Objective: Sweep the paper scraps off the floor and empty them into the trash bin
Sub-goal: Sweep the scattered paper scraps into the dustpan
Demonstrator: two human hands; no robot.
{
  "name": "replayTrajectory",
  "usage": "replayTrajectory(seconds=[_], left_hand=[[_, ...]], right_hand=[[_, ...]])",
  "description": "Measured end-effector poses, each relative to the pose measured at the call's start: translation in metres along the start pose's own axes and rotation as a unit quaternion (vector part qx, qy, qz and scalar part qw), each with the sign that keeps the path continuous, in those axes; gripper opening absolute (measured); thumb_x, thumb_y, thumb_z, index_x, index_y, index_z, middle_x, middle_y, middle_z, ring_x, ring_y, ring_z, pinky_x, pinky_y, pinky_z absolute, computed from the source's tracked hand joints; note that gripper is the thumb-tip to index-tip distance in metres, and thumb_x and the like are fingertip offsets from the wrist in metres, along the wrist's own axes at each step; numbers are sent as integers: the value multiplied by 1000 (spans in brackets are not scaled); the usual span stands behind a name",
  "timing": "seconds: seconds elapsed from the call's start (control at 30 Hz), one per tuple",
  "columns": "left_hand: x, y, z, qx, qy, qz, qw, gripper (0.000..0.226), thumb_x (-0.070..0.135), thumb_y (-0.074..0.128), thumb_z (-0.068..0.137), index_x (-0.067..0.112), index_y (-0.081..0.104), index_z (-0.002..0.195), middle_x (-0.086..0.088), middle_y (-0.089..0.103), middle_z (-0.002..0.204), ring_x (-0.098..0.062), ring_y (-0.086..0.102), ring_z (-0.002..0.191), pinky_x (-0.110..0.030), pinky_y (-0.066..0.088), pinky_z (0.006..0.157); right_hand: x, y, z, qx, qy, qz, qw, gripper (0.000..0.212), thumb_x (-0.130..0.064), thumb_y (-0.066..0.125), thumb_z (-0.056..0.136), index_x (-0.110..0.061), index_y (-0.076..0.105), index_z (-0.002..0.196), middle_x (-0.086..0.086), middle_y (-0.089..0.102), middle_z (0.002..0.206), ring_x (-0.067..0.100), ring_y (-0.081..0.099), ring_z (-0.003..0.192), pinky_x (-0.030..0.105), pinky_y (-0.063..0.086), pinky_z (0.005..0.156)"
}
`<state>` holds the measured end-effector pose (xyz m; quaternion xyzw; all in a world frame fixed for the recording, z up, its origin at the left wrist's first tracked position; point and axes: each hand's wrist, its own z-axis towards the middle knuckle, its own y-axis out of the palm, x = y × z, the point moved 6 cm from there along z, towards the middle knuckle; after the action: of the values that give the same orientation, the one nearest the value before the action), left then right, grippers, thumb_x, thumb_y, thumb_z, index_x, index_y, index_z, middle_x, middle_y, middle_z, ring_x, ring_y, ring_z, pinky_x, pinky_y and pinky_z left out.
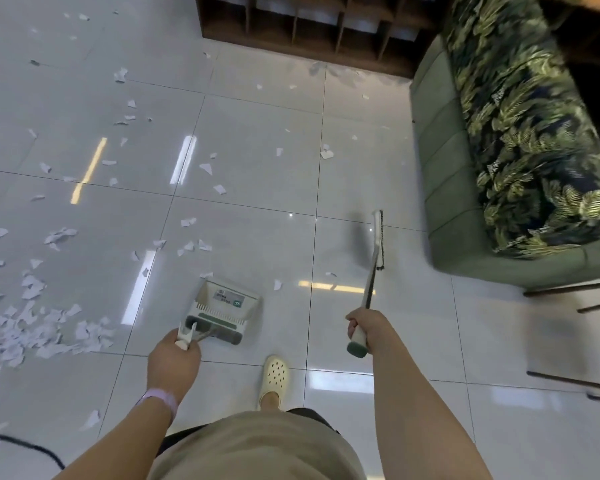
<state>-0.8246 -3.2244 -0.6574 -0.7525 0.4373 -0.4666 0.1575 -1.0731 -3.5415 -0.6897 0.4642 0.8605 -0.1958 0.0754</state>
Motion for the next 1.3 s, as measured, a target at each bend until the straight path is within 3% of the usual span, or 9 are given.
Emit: replayTrajectory(seconds=[0.23,0.4,0.5,0.63,0.73,0.8,0.93,1.17,1.3], left_hand=[[14,-7,0,18,-32,-17,999,18,11,59,93,10,60,75,-21,63,70,-25,52,57,-29,42,53],[3,-30,-6,52,-51,2,997,28,12,59,94,27,53,72,-15,65,70,-30,60,63,-29,45,54],[-15,-44,-10,75,-72,22,994,19,10,58,94,9,61,75,-14,62,66,-28,57,62,-31,41,56],[-32,-59,-9,107,-113,18,988,16,8,57,92,5,62,77,-13,62,67,-29,57,64,-35,41,60],[-42,-65,-14,132,-137,13,982,16,7,57,92,5,62,77,-13,62,68,-29,56,64,-35,40,60],[-42,-66,-17,145,-145,8,979,14,7,57,92,5,63,79,-10,61,68,-25,55,63,-33,37,59],[-41,-62,-21,153,-154,2,976,13,7,57,92,5,63,81,-8,61,70,-24,54,65,-32,36,60],[-33,-46,-14,144,-152,-28,977,14,12,58,94,3,65,85,-14,63,72,-29,57,67,-33,40,61],[-17,-36,-3,111,-132,-35,984,14,14,59,95,7,65,84,-13,64,74,-28,59,69,-30,40,58]], right_hand=[[14,54,8,-95,55,-292,950,13,9,49,81,-2,54,85,13,54,83,23,52,65,30,49,59],[26,138,-25,-193,68,-339,918,12,7,50,83,-3,53,89,12,52,87,21,55,70,27,51,61],[9,174,-41,-244,80,-312,915,16,7,51,80,-5,56,88,13,56,92,19,55,64,27,50,61],[-51,201,-40,-315,90,-244,913,23,3,50,90,-9,46,71,2,48,46,10,45,33,21,43,40],[-74,203,-34,-345,151,-125,918,27,0,51,93,-15,37,76,-4,35,52,4,34,31,14,34,31],[-71,209,-38,-352,120,-149,916,25,1,54,92,-14,39,79,-4,35,54,4,32,33,13,31,32],[-51,225,-56,-327,37,-254,909,19,3,53,91,-10,43,81,-1,37,49,7,33,33,16,29,33],[-58,203,-52,-297,54,-42,952,21,2,50,93,-11,41,79,-1,38,45,7,33,30,15,28,30],[-82,173,-57,-221,12,14,975,14,-15,62,90,-11,49,87,0,40,47,12,37,32,19,33,35]])
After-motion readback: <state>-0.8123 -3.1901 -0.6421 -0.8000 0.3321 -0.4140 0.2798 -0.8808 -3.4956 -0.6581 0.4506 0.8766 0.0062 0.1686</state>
